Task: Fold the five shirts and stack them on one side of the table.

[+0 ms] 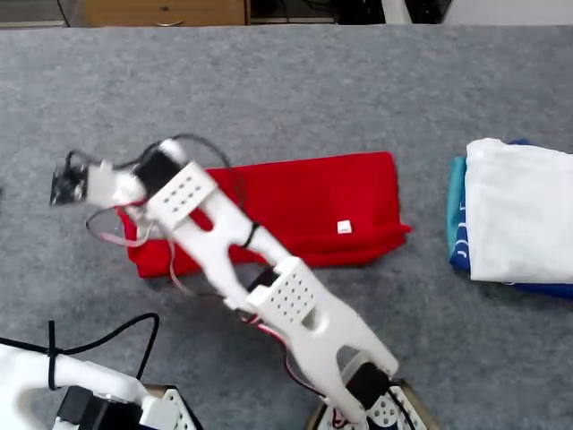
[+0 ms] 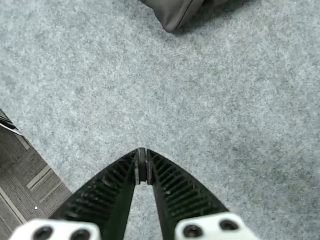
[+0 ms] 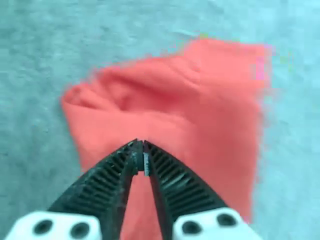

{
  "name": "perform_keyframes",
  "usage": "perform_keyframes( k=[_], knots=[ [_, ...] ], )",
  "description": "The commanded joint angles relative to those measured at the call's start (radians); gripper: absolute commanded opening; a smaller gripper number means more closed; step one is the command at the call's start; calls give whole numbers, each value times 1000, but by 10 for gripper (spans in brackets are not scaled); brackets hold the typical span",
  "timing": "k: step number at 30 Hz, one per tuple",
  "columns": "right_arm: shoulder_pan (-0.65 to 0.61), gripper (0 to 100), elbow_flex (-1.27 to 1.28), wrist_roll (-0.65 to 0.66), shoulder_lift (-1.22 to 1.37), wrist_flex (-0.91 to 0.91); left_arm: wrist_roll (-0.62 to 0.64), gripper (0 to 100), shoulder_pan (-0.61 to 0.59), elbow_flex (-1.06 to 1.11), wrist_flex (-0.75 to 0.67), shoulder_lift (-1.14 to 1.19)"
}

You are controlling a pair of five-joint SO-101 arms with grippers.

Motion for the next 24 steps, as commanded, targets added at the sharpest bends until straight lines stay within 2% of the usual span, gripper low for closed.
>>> perform_keyframes(
  k=[1, 11, 17, 24],
  knots=[
    [61, 2, -107, -11, -13, 48, -6, 19, -6, -14, -18, -12],
    [183, 2, 145, -12, -88, 48, -8, 19, -3, -15, -20, -19],
    [252, 2, 438, -48, -257, 48, -8, 19, 3, -15, -20, -12],
    [254, 2, 754, -46, -349, -3, -3, 19, 31, -14, -18, -10]
  ],
)
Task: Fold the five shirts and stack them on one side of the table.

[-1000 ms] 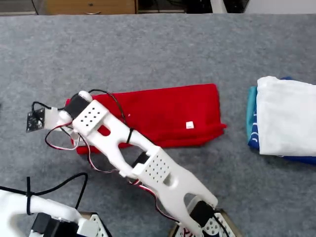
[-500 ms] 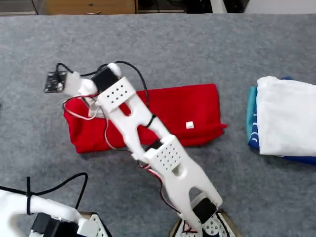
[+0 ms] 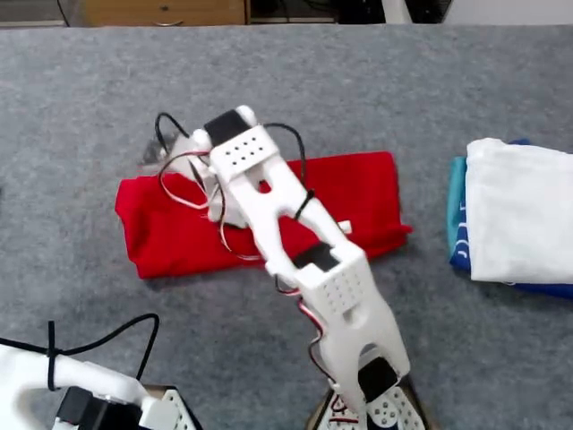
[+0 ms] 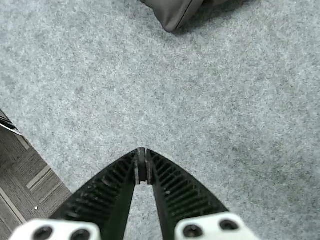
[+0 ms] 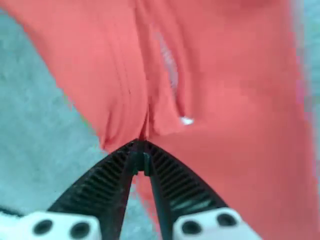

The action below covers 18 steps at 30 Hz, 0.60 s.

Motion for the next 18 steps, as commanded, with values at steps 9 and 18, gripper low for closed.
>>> perform_keyframes(
  k=[9, 18],
  knots=[
    [27, 2, 242, -11, -50, -176, -3, 19, 23, -14, -18, -10],
    [67, 2, 124, -11, -85, -167, -3, 19, 25, -12, -18, -10]
  ],
)
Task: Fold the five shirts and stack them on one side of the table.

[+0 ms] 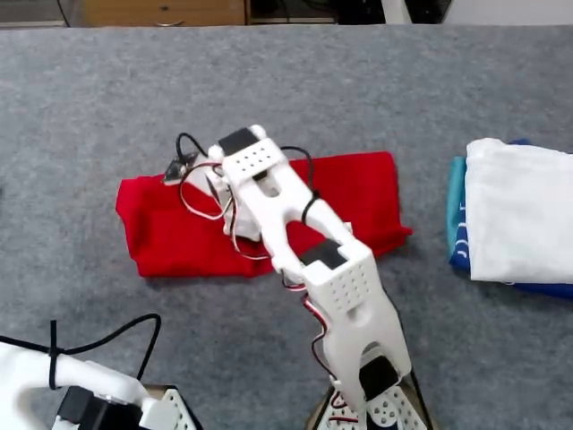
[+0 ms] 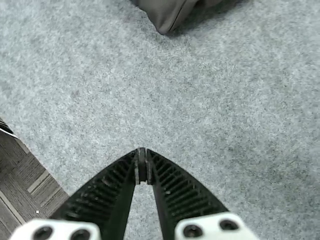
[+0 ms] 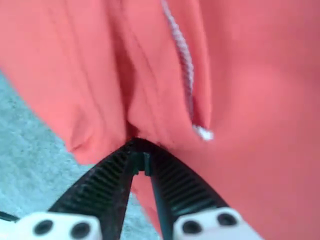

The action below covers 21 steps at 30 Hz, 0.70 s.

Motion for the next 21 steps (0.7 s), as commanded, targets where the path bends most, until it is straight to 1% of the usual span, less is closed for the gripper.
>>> perform_keyframes(
  k=[1, 8, 16, 21],
  knots=[
    [16, 2, -96, -11, -81, 9, -3, 19, 11, -11, -18, -10],
    [-27, 2, -269, -11, -77, 121, -3, 19, 11, -11, -18, -10],
    [-36, 2, -245, -9, -8, 123, -3, 19, 11, -11, -14, -13],
    [-76, 2, -323, -3, 70, 110, -3, 19, 11, -6, -12, -13]
  ],
)
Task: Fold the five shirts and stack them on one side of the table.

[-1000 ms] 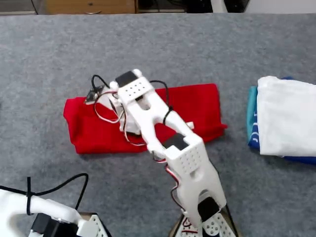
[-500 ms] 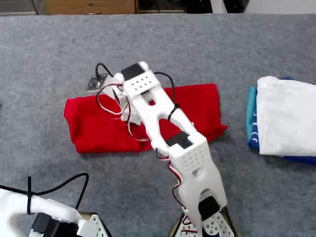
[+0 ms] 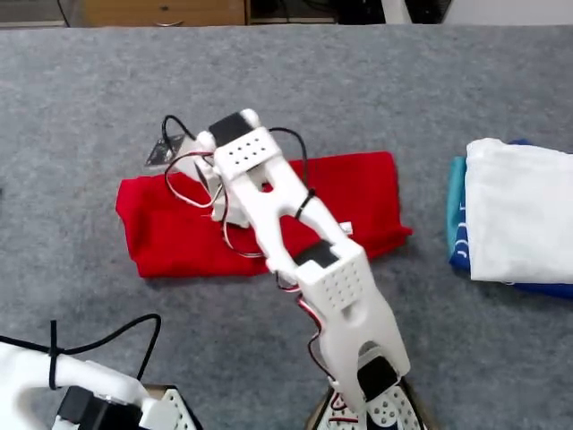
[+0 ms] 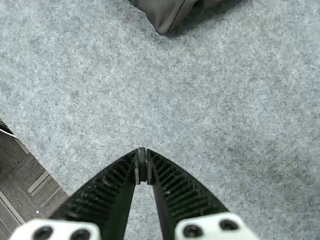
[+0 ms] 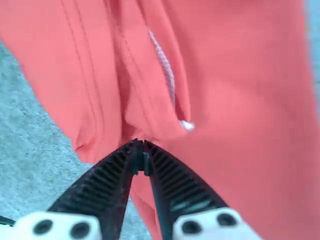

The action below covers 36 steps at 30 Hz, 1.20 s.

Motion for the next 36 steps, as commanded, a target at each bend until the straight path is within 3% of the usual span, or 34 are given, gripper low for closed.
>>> perform_keyframes(
  k=[1, 7, 14, 36],
  knots=[
    [-44, 2, -130, -5, 19, 0, -3, 19, 9, -6, -12, -13],
    [-73, 7, -334, -11, 35, 60, -6, 19, 3, -6, -12, -18],
    [-85, 172, -346, -21, 27, 75, -6, 19, 2, -6, -12, -19],
    [-219, 167, -314, -58, 93, -29, -5, 19, 2, -5, -11, -13]
  ],
)
